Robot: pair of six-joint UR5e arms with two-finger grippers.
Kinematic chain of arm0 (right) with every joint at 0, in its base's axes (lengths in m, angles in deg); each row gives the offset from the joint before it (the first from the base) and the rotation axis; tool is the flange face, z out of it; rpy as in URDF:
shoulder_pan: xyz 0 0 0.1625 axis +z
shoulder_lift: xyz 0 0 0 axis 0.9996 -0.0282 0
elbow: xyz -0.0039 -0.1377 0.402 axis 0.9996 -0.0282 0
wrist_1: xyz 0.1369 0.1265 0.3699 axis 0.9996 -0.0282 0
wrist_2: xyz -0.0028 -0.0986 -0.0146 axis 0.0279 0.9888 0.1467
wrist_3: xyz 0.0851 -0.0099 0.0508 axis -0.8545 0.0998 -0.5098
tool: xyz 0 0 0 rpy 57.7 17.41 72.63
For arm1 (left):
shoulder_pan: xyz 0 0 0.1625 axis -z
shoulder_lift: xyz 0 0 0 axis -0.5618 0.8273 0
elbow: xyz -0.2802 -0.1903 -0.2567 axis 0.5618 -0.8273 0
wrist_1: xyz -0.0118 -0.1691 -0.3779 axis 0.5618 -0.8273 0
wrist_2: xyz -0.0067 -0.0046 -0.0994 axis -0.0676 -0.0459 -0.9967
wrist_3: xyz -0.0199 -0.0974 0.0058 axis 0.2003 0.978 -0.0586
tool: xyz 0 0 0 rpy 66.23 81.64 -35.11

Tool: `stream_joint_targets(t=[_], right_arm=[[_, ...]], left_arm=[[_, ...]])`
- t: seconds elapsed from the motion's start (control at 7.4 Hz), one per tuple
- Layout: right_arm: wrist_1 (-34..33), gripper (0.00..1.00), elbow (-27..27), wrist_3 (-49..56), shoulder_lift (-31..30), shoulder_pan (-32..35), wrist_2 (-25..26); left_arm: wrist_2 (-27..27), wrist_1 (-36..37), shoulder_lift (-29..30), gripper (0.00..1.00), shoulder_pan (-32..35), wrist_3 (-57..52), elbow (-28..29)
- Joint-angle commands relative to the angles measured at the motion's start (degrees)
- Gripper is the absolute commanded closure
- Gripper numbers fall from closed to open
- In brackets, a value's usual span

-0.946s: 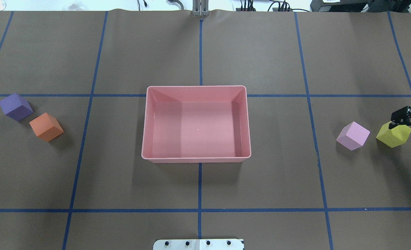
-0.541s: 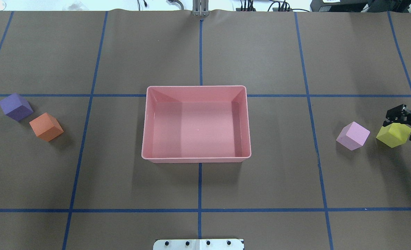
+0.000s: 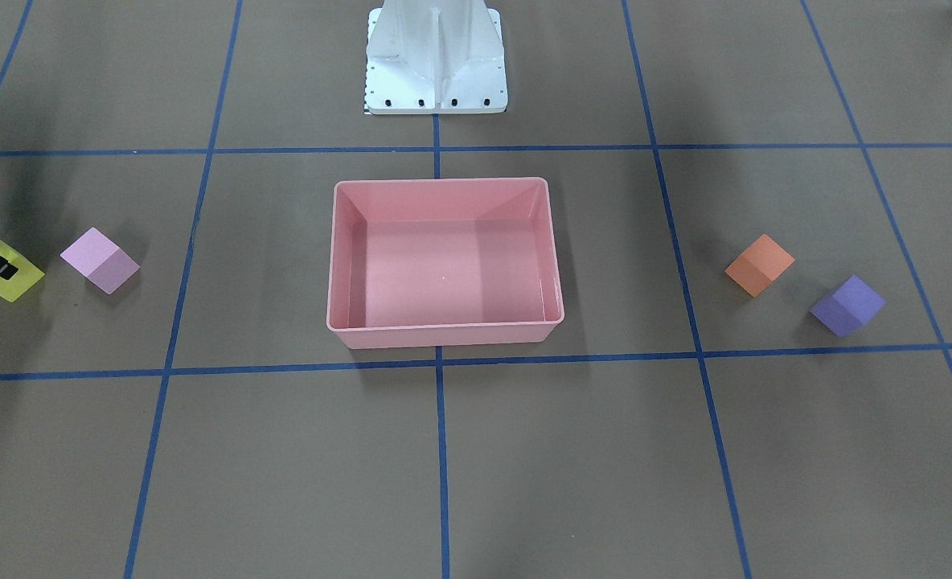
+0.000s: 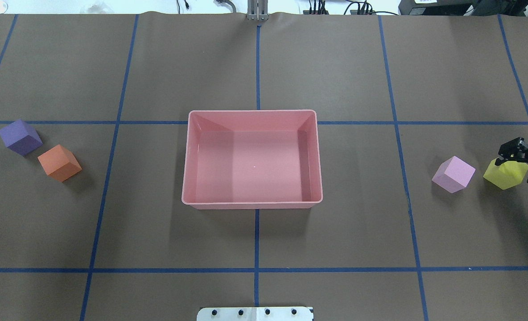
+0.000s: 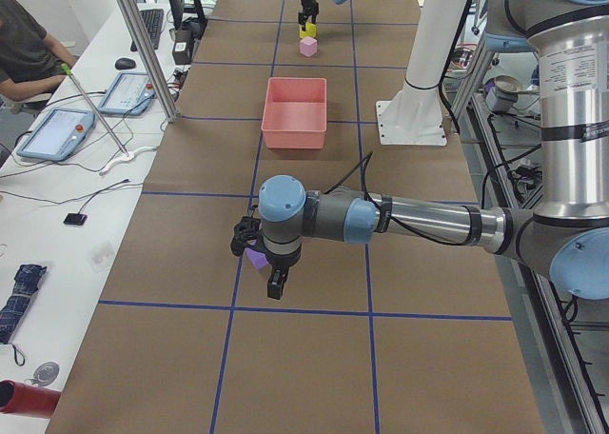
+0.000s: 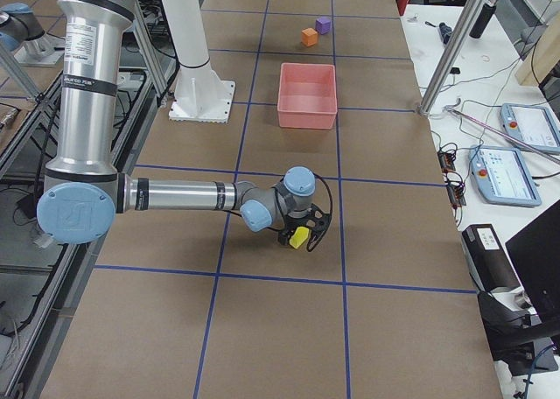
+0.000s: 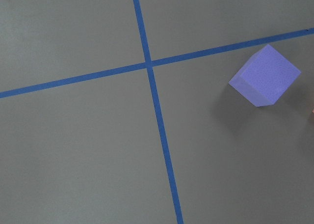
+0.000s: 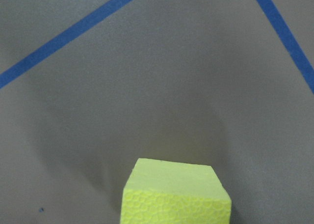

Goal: Place blocks into pink bin with both arms
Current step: 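Lower the right gripper onto the yellow-green cube and close it, then lift the yellow-green cube with the right gripper over the pink bin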

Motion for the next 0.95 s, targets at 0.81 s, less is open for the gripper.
stream_joint_targets(t=[0.81], right_arm=[[-22.0,1.0,15.3,-0.8,18.9,1.9,-3.7]], left_arm=[[-2.9,-2.2,0.1,0.0,0.0,0.1,-0.3]])
